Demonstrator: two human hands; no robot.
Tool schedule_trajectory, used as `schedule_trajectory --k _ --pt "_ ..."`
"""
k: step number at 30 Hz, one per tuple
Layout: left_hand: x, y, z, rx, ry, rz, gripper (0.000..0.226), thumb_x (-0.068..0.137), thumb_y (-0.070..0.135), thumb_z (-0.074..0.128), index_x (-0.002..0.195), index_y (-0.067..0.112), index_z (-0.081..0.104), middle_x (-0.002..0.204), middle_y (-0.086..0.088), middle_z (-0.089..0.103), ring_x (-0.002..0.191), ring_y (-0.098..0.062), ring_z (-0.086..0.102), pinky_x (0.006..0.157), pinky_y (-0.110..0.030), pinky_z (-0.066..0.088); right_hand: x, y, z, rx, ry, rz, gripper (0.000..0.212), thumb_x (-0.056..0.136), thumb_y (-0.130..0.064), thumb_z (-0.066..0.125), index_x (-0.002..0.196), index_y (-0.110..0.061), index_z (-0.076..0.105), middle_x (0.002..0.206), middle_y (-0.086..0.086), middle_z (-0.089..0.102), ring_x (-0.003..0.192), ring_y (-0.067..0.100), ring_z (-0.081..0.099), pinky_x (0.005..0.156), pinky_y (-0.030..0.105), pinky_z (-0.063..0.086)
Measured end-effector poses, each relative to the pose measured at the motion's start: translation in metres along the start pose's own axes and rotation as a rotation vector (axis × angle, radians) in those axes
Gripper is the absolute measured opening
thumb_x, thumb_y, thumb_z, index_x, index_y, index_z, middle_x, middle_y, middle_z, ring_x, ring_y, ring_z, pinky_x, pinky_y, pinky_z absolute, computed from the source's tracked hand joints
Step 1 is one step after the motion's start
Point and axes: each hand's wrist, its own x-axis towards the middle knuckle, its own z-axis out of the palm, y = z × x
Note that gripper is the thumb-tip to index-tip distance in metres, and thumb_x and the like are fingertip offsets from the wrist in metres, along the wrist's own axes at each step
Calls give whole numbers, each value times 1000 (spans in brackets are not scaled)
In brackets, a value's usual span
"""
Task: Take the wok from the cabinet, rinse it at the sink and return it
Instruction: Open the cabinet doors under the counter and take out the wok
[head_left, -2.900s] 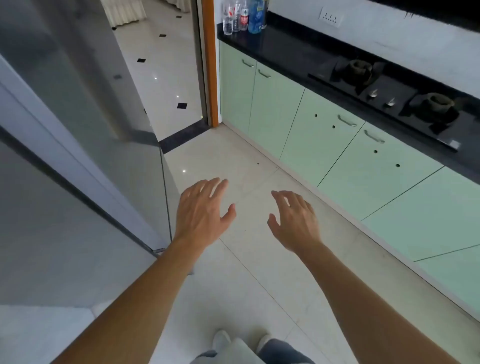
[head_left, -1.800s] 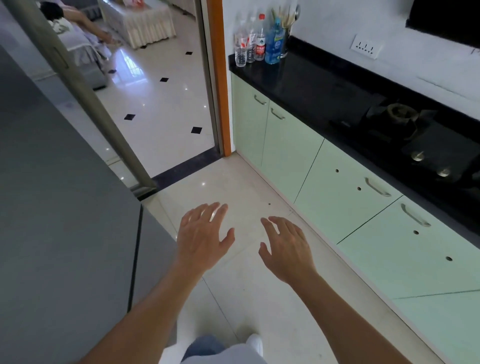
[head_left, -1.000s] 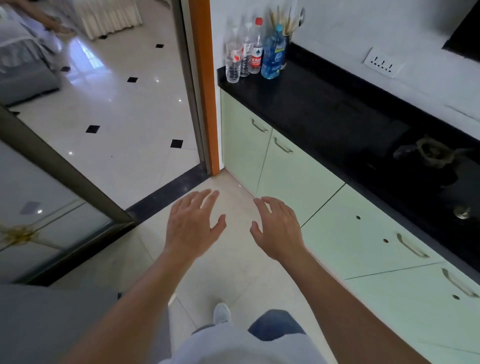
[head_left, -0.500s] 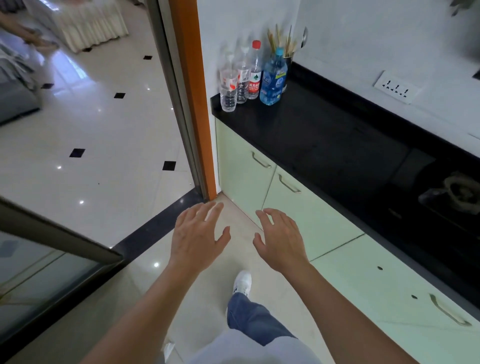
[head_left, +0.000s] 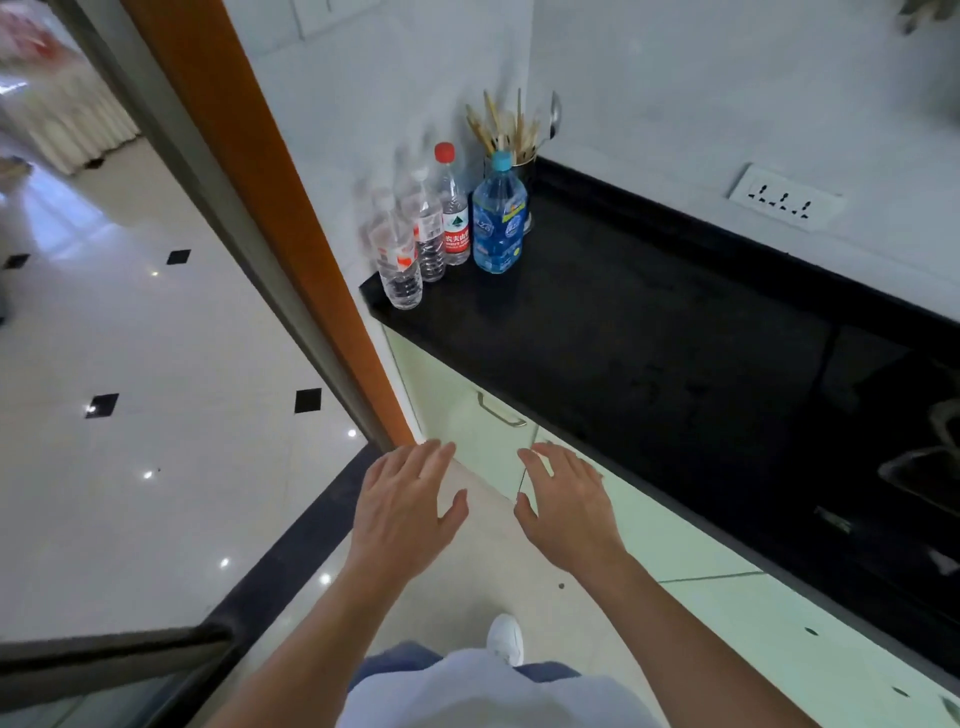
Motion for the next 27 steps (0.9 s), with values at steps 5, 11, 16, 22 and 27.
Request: schedule_trajectory --k 5,11,16,22,27 --pt "48 -11 12 -16 -51 91 58 85 60 51 132 26 60 138 1 62 126 -27 60 105 -49 45 19 10 16 -3 -27 134 49 85 -37 64 131 -20 59 138 6 60 127 27 57 106 43 47" --pt "99 -32 32 -11 -196 272 58 87 62 50 134 29 56 141 2 59 127 -25 58 105 -49 48 20 9 30 -3 -27 389 48 84 -40 66 128 -22 62 132 5 63 122 29 60 108 50 47" --pt "136 -43 52 12 -305 422 62 84 66 52 137 33 53 144 6 56 131 -21 54 108 -44 43 16 -1 49 0 -6 615 50 71 -35 83 117 -17 71 120 8 71 110 30 69 100 53 51" --pt "166 -59 93 130 -394 624 65 82 64 57 138 31 55 146 2 54 134 -22 53 109 -40 24 25 -2 78 50 0 731 55 69 -30 86 118 -12 69 119 11 71 107 33 70 94 52 55" --pt "179 -60 131 153 -418 708 71 84 61 56 145 25 47 152 -2 47 139 -24 47 113 -41 19 47 7 110 100 45 723 59 73 -25 82 125 -8 62 124 15 67 111 36 66 95 51 55"
